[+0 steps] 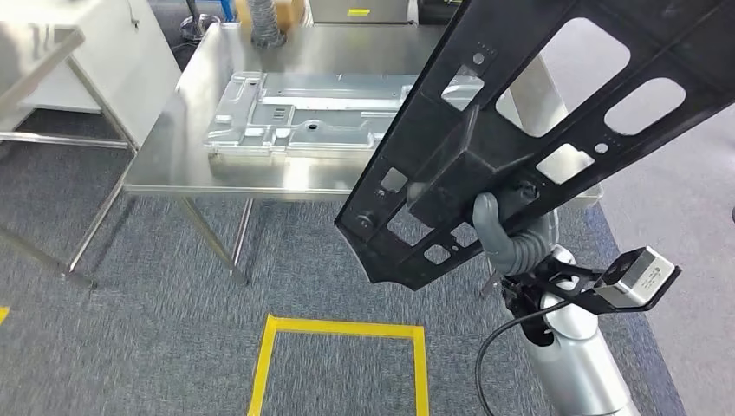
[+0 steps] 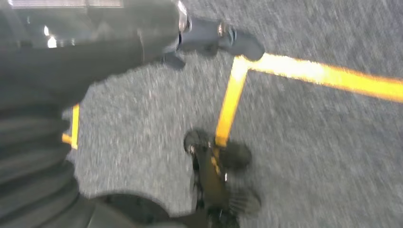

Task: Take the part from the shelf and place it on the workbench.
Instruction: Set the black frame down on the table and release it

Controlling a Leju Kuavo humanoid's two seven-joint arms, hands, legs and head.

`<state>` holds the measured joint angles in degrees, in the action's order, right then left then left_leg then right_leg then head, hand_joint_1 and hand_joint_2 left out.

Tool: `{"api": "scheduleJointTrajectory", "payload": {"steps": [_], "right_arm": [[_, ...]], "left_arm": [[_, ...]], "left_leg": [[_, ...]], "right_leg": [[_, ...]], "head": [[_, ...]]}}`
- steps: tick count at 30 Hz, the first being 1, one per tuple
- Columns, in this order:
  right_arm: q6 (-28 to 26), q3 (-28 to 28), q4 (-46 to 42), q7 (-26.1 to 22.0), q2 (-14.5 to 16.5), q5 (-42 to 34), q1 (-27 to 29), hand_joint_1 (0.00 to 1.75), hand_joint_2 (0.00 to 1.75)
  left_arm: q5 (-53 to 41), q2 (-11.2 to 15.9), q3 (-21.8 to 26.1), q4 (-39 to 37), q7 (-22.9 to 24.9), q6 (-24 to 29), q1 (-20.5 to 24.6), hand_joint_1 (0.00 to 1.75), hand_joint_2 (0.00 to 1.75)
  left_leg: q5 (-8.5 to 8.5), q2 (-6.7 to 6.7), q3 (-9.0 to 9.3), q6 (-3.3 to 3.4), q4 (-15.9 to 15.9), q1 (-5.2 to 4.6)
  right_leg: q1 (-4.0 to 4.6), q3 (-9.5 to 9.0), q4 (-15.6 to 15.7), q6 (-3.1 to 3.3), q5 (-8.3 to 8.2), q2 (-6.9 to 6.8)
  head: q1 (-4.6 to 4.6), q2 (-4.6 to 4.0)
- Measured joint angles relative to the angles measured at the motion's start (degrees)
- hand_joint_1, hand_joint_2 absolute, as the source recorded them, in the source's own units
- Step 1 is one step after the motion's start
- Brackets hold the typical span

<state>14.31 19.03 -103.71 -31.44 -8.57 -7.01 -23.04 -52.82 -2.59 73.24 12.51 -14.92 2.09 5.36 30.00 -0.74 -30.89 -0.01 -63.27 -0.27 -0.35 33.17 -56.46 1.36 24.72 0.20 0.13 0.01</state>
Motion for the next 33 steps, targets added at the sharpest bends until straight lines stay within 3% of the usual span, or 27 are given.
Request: {"api": "scheduleJointTrajectory", "payload": {"steps": [2, 4, 5, 6, 8, 9, 10, 13, 15, 17, 19, 20, 21, 23, 25, 26, 29, 31, 33], "right_arm": [[1.92, 0.36, -0.03, -0.22, 0.24, -1.23, 0.52, 1.75, 1.75], [3.42, 1.34, 0.27, -0.67, 0.54, -1.15, 1.51, 1.75, 1.75], [3.84, 2.10, 0.65, -0.91, 0.79, -0.52, 1.93, 1.75, 1.75], [4.04, 2.99, 1.16, -1.16, 1.11, 0.38, 2.19, 1.75, 1.75], [3.75, 5.00, 2.61, -1.80, 1.82, 2.59, 2.27, 1.75, 1.75], [3.44, 6.02, 3.36, -2.16, 2.15, 3.55, 2.18, 1.75, 1.75], [3.13, 6.98, 4.03, -2.48, 2.45, 4.30, 2.11, 1.75, 1.75], [2.75, 9.01, 5.21, -3.01, 3.06, 5.19, 1.68, 1.75, 1.75], [2.76, 9.79, 5.61, -3.25, 3.20, 5.24, 1.15, 1.75, 1.75], [2.71, 10.45, 5.89, -3.51, 3.22, 4.99, 0.77, 1.75, 1.75], [2.41, 10.94, 6.06, -3.66, 3.21, 4.10, 0.41, 1.75, 1.75], [2.20, 11.10, 6.08, -3.66, 3.20, 3.49, 0.03, 1.75, 1.75], [2.02, 11.20, 6.00, -3.55, 3.20, 2.80, -0.48, 1.75, 1.75], [1.88, 11.14, 5.58, -3.12, 3.15, 1.17, -1.50, 1.75, 1.75], [2.02, 10.74, 4.90, -2.57, 3.06, -0.61, -2.24, 1.75, 1.75], [2.19, 10.40, 4.53, -2.38, 3.01, -1.53, -2.52, 1.75, 1.75], [3.19, 8.93, 3.23, -2.08, 2.90, -4.77, -3.31, 1.75, 1.75], [4.07, 7.60, 2.52, -1.74, 2.84, -7.52, -4.23, 1.75, 1.75], [4.83, 6.16, 2.13, -1.20, 2.72, -9.99, -5.15, 1.75, 1.75]], "left_arm": [[-0.01, 0.01, 0.00, -0.01, 0.10, 0.02, -0.04, 0.00, 1.75], [-0.01, 0.04, 0.00, -0.01, 0.31, 0.05, -0.22, 0.00, 1.75], [0.00, 0.04, 0.00, -0.01, 0.40, 0.07, -0.29, 0.00, 1.75], [0.01, 0.05, 0.00, -0.01, 0.47, 0.05, -0.33, 0.00, 1.75], [0.00, 0.07, 0.01, -0.01, 0.49, -0.05, -0.37, 0.00, 1.75], [-0.01, 0.09, 0.02, -0.01, 0.48, -0.14, -0.34, 0.00, 1.75], [-0.01, 0.11, 0.02, -0.01, 0.47, -0.23, -0.32, 0.00, 1.75], [-0.01, 0.16, 0.02, -0.01, 0.40, -0.40, -0.20, 0.00, 1.75], [-0.01, 0.18, 0.02, -0.01, 0.20, -0.46, -0.11, 0.00, 1.75], [-0.05, 0.22, 0.02, -0.01, -0.13, -0.54, -0.07, 0.00, 1.75], [-0.15, 0.28, 0.02, -0.01, -0.40, -0.56, -0.10, 0.00, 1.75], [-0.20, 0.30, 0.02, -0.01, -0.51, -0.56, -0.12, 0.00, 1.75], [-0.27, 0.31, 0.02, -0.01, -0.63, -0.57, -0.12, 0.00, 1.75], [-0.47, 0.21, 0.02, -0.06, -0.86, -0.60, -0.12, 0.00, 1.75], [-0.62, 0.12, 0.02, -0.16, -1.03, -0.62, -0.05, 0.00, 1.75], [-0.63, 0.09, 0.02, -0.20, -1.07, -0.63, -0.02, 0.00, 1.75], [-0.65, 0.29, 0.02, -0.20, -1.04, -0.63, 0.05, 0.00, 1.75], [-0.67, 0.35, 0.01, -0.20, -0.82, -0.55, 0.18, 0.00, 1.75], [-0.68, 0.32, 0.01, -0.20, -0.48, -0.36, 0.11, 0.00, 1.75]], "left_leg": [[2.61, 0.12, -4.50, -0.71, -6.60, 0.40], [4.37, 0.23, -7.88, -1.20, -9.45, 0.81], [3.61, 0.30, -8.33, -1.35, -8.20, 1.00], [1.57, 0.37, -7.96, -1.40, -5.31, 1.16], [-4.37, 0.56, -6.50, -1.30, 1.78, 1.23], [-6.25, 0.62, -5.95, -1.06, 3.93, 1.11], [-7.22, 0.63, -5.69, -0.70, 4.99, 0.94], [-6.69, 0.37, -4.53, 0.63, 5.48, 0.84], [-6.19, 0.26, -3.38, 1.27, 5.88, 0.95], [-5.31, 0.23, -2.50, 1.67, 5.99, 0.85], [-4.22, 0.12, -1.31, 1.81, 5.99, 0.71], [-3.62, 0.04, -0.53, 1.82, 5.99, 0.63], [-2.98, -0.02, 0.36, 1.81, 5.99, 0.52], [-1.62, -0.08, 1.86, 1.65, 6.01, 0.32], [-0.66, -0.20, 2.83, 1.21, 6.27, 0.27], [-0.59, -0.25, 3.21, 0.84, 6.25, 0.26], [-0.87, -0.15, 2.79, -0.04, 4.20, 0.36], [0.27, 0.07, -0.60, -0.53, -1.66, 0.55], [3.27, 0.19, -5.37, -1.20, -8.19, 0.82]], "right_leg": [[0.01, -0.94, 0.06, 0.18, 0.91, -0.05], [-0.05, -2.01, 0.04, 0.06, 1.98, 0.02], [-0.11, -2.74, 0.03, -0.07, 2.58, 0.07], [-0.19, -3.57, 0.02, -0.24, 3.23, 0.11], [-0.26, -5.04, 0.00, -0.79, 4.54, 0.17], [-0.25, -5.50, 0.02, -1.17, 5.11, 0.21], [-0.25, -5.87, 0.00, -1.60, 5.50, 0.23], [-0.33, -6.11, -1.18, -2.69, 5.54, 0.18], [-0.41, -3.30, -6.07, -3.07, 5.79, 0.11], [-0.42, 2.03, -13.38, -3.30, 8.08, 0.08], [-0.41, 6.20, -17.06, -3.35, 10.58, 0.07], [-0.37, 7.03, -16.34, -3.23, 10.42, 0.07], [-0.27, 7.06, -13.88, -2.99, 8.83, 0.07], [0.26, 5.95, -6.49, -1.91, 2.11, 0.12], [0.86, 5.09, -1.72, -1.05, -2.70, 0.25], [1.02, 4.91, -0.99, -0.82, -3.28, 0.36], [0.71, 3.11, 0.15, -0.13, -2.68, 0.39], [0.42, 1.74, 0.60, 0.22, -1.99, 0.33], [0.27, 0.66, 0.64, 0.28, -0.99, 0.33]], "head": [[-0.34, -0.01], [-0.34, -0.01], [-0.34, -0.01], [-0.34, -0.01], [-0.38, -0.01], [-0.41, -0.01], [-0.44, -0.01], [-0.43, -0.01], [-0.34, -0.01], [-0.27, 0.00], [-0.27, 0.00], [-0.26, -0.01], [-0.25, -0.01], [-0.34, -0.01], [-0.47, -0.01], [-0.53, -0.01], [-0.57, -0.01], [-0.68, -0.01], [-0.76, 0.00]]}}
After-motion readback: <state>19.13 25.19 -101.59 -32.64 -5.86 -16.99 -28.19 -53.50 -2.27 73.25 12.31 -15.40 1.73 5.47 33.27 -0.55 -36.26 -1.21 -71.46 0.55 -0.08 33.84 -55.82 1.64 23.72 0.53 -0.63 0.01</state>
